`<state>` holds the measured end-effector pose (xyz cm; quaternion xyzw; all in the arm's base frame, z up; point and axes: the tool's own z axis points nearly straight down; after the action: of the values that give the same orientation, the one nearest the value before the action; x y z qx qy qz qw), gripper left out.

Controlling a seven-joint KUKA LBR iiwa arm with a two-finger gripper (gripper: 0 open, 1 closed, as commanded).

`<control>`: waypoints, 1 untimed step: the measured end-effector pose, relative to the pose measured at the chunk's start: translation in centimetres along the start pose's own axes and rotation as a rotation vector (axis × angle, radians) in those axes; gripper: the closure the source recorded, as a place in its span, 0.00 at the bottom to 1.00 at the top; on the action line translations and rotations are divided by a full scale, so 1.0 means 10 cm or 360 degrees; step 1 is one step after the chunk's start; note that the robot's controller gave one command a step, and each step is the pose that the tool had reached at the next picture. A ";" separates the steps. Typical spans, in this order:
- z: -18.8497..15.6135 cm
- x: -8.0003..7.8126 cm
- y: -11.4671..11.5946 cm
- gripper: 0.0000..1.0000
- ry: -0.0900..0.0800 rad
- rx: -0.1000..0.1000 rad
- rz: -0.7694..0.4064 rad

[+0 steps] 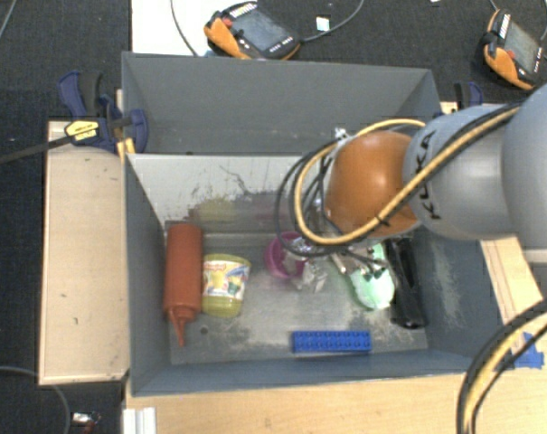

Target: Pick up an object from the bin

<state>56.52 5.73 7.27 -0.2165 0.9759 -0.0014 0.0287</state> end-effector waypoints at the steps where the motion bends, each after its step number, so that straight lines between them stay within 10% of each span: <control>1: -0.31 0.24 0.50 1.00 0.0000 -0.0003 -0.0041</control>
Offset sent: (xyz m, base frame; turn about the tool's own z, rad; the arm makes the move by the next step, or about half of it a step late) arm 0.0066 0.0382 -0.0027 -0.0789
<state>52.06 9.27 10.15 -0.2290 0.9730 -0.0008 0.0285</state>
